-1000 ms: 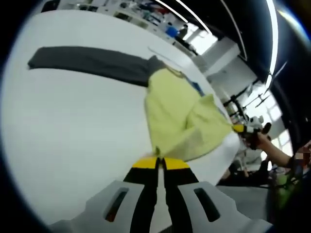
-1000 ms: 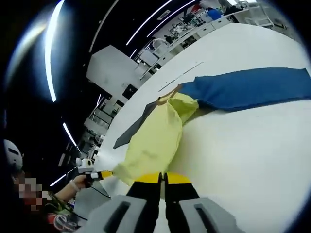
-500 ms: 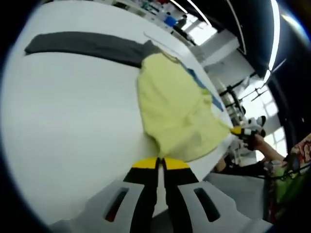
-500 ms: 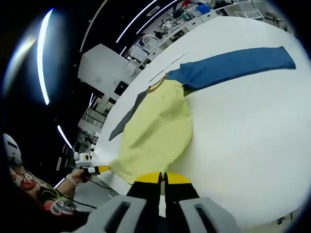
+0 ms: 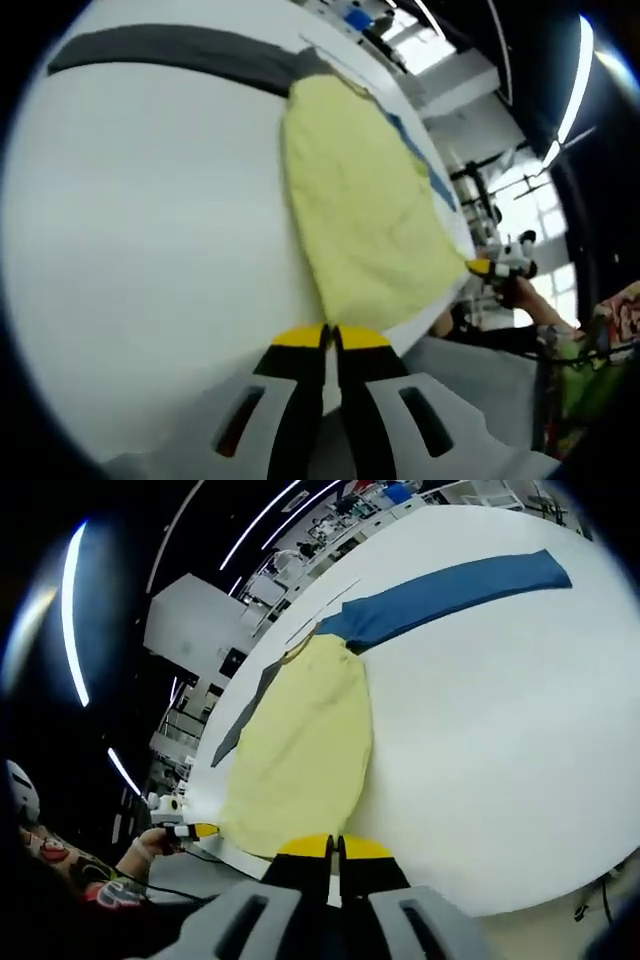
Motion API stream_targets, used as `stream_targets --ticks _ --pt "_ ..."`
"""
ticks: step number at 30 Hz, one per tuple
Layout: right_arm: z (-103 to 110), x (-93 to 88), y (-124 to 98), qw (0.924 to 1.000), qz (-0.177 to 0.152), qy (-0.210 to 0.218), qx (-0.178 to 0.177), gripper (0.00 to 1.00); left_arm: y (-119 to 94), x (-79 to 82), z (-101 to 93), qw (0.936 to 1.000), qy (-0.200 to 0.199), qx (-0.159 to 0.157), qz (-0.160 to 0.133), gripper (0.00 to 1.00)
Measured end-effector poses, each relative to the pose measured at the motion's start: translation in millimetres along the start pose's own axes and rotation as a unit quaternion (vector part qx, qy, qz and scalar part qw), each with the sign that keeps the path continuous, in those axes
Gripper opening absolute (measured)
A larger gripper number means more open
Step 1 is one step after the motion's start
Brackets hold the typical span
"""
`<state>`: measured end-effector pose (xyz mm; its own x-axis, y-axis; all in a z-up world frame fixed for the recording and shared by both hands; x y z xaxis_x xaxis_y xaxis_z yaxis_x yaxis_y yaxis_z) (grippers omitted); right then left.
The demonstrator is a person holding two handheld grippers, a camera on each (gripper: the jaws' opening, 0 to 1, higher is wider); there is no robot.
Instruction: Fold the garment on the visible template until the final outline fits inside the template.
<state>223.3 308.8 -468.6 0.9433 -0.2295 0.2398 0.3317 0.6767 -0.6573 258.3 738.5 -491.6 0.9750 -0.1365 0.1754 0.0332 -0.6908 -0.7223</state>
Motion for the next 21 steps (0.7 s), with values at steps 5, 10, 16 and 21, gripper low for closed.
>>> stream_targets --ticks 5,10,16,21 --pt "-9.5 -7.4 2.5 0.9999 0.004 0.009 -0.007 0.0 -1.0 -2.2 0.5 0.9999 -0.011 -0.002 0.005 0.0" --pt "-6.5 -13.1 5.9 0.9999 0.008 0.01 -0.011 0.0 -1.6 -4.1 1.9 0.9998 -0.016 0.001 0.01 0.0" --pt "-7.2 -14.2 6.8 0.9998 0.014 0.003 -0.012 0.0 1.0 -4.3 2.9 0.9998 -0.011 0.007 0.013 0.0" --pt "-8.6 -12.2 4.2 0.9994 0.014 -0.031 -0.007 0.0 0.9 -5.3 0.8 0.9997 0.02 0.003 0.011 0.03"
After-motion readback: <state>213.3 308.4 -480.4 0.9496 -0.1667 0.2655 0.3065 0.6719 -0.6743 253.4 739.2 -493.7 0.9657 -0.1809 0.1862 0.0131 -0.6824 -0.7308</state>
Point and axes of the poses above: the point that each gripper's makers call its tool centre point, and the gripper's own axes: y roughly forward along the fingers, z roughly to its left, x roughly out of its top, the point moved 6 cm from there along -y, roughly backward along the fingers, and after that the axes turned 12 degrees about z, right-handed, at the moved point
